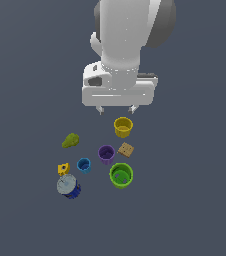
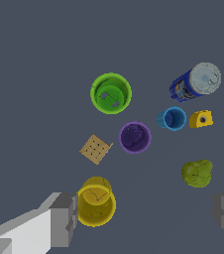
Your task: Pick up a designated object from a clutter of objects.
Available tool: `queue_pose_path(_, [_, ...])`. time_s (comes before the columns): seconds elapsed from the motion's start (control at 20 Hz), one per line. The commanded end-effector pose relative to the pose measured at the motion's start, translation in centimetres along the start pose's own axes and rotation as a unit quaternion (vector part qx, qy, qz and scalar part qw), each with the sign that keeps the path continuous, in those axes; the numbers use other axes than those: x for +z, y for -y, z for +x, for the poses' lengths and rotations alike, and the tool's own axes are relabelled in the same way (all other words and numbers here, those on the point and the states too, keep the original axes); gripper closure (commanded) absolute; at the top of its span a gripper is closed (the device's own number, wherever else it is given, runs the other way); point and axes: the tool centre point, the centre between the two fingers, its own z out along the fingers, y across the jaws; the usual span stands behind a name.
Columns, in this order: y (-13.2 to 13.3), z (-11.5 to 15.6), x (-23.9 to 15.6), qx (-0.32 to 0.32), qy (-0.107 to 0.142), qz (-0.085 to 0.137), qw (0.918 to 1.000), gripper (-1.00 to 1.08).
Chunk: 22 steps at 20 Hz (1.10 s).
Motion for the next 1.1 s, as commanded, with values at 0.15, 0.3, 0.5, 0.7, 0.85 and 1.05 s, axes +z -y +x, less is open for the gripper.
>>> queue_pose_path(0.15, [-0.1,0.1,0.0,-0.003,-0.001,-0.001,1.0000,-0.92])
queue_pose_path(0.3, [-0.3,0.4,0.1,-0.011,-0.002,-0.002,0.9999,-0.92])
queue_pose_path(0.5, [-0.4,0.6,0.1,-0.016,-0.003,-0.003,0.9999,-0.92])
queue_pose_path(0.7, [-0.4,0.6,0.2,-0.013,-0.003,-0.003,0.9999,-0.92])
queue_pose_path(0.85, [-0.8,0.6,0.6,-0.002,-0.003,-0.001,1.0000,-0.92])
queue_pose_path(1.05, [-1.6,0.7,1.5,0.027,-0.002,0.003,0.9996,-0.92])
